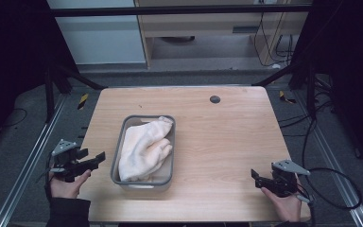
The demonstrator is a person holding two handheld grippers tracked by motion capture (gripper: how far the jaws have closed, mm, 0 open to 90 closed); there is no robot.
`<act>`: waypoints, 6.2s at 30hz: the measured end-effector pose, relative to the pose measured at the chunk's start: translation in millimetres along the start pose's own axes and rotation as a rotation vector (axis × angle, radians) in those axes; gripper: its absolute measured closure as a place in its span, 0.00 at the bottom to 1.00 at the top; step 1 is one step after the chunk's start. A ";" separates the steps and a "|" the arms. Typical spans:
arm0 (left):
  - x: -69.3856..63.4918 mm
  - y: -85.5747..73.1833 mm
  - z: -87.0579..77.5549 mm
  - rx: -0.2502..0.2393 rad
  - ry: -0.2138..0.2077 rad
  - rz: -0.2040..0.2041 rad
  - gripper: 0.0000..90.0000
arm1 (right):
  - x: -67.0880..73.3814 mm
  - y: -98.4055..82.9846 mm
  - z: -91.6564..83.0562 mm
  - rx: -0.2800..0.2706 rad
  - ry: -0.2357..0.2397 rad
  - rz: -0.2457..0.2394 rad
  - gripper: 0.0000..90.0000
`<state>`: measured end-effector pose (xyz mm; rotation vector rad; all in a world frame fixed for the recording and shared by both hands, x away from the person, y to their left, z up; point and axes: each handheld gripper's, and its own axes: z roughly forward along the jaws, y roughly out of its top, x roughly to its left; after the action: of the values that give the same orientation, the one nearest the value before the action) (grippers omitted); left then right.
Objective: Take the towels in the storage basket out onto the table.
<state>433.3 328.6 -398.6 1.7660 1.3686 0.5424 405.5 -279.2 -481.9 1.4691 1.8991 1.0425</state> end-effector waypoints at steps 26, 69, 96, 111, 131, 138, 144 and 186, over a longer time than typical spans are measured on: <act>-35.6 48.5 -8.0 0.080 -0.072 0.163 0.30 | -2.5 1.8 0.0 0.010 -0.003 -0.004 0.17; -84.3 73.6 39.9 0.318 -0.119 0.269 0.29 | -1.8 2.1 3.3 0.043 0.011 -0.020 0.16; -99.4 61.8 80.5 0.433 -0.126 0.306 0.28 | -2.7 1.5 5.3 0.059 0.017 -0.023 0.16; -99.4 48.5 102.5 0.496 -0.113 0.303 0.33 | -2.0 1.2 6.2 0.073 0.023 -0.026 0.16; -93.7 49.8 108.4 0.545 -0.083 0.256 0.72 | -2.1 0.8 7.0 0.080 0.022 -0.034 0.16; -95.9 53.0 103.5 0.526 -0.076 0.268 0.78 | -2.4 0.9 7.0 0.079 0.021 -0.033 0.16; -94.3 59.0 93.2 0.492 -0.088 0.259 0.80 | -2.3 0.8 7.0 0.082 0.020 -0.030 0.16; -113.5 118.6 24.7 0.282 -0.151 0.294 0.81 | -3.6 0.9 7.1 0.084 0.017 -0.037 0.15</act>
<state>485.2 204.9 -300.8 2.2102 1.1298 0.3738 412.6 -280.7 -485.3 1.4701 1.9969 0.9722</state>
